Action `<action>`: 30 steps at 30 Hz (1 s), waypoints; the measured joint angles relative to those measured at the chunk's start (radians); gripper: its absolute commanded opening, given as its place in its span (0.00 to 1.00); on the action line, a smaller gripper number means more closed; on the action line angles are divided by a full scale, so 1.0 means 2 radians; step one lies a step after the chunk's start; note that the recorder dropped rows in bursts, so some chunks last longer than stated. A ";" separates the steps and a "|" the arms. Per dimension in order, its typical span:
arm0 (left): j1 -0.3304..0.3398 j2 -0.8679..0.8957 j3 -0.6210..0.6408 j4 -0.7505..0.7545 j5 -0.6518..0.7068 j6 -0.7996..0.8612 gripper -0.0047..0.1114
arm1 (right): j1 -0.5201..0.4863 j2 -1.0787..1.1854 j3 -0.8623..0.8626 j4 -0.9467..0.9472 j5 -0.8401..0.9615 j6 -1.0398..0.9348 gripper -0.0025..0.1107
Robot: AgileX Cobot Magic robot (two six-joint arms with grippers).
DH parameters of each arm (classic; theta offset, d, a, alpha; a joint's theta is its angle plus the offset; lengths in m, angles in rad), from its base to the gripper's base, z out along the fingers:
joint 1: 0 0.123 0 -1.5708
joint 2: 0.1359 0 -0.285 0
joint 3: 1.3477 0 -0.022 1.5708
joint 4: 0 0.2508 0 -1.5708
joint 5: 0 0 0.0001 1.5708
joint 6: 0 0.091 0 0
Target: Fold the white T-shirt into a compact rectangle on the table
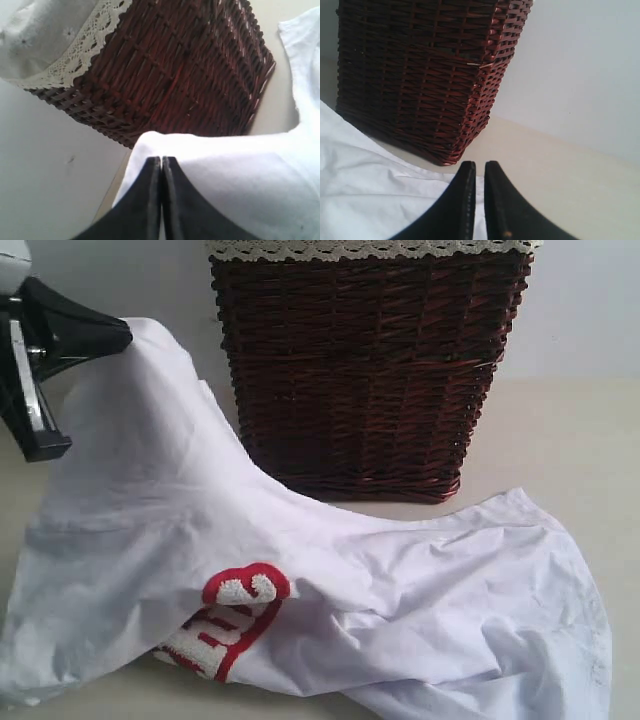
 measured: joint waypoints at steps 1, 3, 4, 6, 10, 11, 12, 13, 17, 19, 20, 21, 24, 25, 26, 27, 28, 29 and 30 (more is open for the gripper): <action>0.000 0.023 -0.011 -0.001 0.000 0.001 0.04 | 0.000 0.000 0.000 0.000 0.000 0.000 0.10; 0.000 0.071 -0.027 -0.002 -0.006 0.001 0.04 | 0.000 0.000 0.000 0.000 0.000 0.000 0.10; 0.000 0.098 -0.033 -0.002 -0.019 0.001 0.04 | 0.000 0.000 0.000 0.000 0.000 0.000 0.10; 0.000 0.133 -0.039 -0.002 -0.054 0.001 0.04 | 0.000 0.000 0.000 0.000 0.000 0.000 0.10; 0.000 0.187 -0.061 -0.002 -0.109 0.001 0.04 | 0.000 0.000 0.000 0.001 0.000 0.000 0.10; 0.000 0.197 -0.067 -0.003 -0.116 0.001 0.04 | 0.000 0.000 0.000 0.001 0.000 0.000 0.10; 0.000 0.210 -0.074 -0.003 -0.123 0.001 0.04 | 0.000 0.000 0.000 0.001 0.000 0.000 0.10; 0.000 0.224 -0.081 -0.004 -0.128 0.001 0.04 | 0.000 0.000 0.000 0.001 0.000 0.000 0.10; 0.000 0.280 -0.108 -0.005 -0.147 0.001 0.04 | 0.000 0.000 0.000 0.001 0.000 0.000 0.10; 0.000 0.308 -0.125 -0.006 -0.158 0.001 0.04 | 0.000 0.000 0.000 0.001 0.000 0.000 0.10; 0.000 0.319 -0.132 -0.007 -0.162 0.001 0.06 | 0.000 0.000 0.000 0.001 0.000 0.000 0.10; 0.000 0.333 -0.143 -0.008 -0.166 0.001 0.08 | 0.000 0.000 0.000 0.001 0.000 0.000 0.10; 0.000 0.362 -0.167 -0.016 -0.178 -0.001 0.23 | 0.000 0.000 0.000 0.002 0.000 0.000 0.10; 0.000 0.368 -0.174 -0.021 -0.182 -0.001 0.30 | 0.000 0.000 0.000 0.002 0.000 0.000 0.10; 0.000 0.374 -0.178 -0.028 -0.185 -0.001 0.37 | 0.000 0.000 0.000 0.002 0.000 0.000 0.10; 0.000 0.379 -0.182 -0.040 -0.190 -0.002 0.44 | 0.000 0.000 0.000 0.002 0.000 0.000 0.10; 0.000 0.381 -0.184 -0.049 -0.194 -0.002 0.49 | 0.000 0.000 0.000 0.002 0.000 0.000 0.10; 0.000 0.381 -0.185 -0.058 -0.200 -0.002 0.54 | 0.000 0.000 0.000 0.002 0.000 0.000 0.10; 0.000 0.382 -0.188 -0.071 -0.209 -0.003 0.57 | 0.000 0.000 0.000 0.002 0.000 0.000 0.10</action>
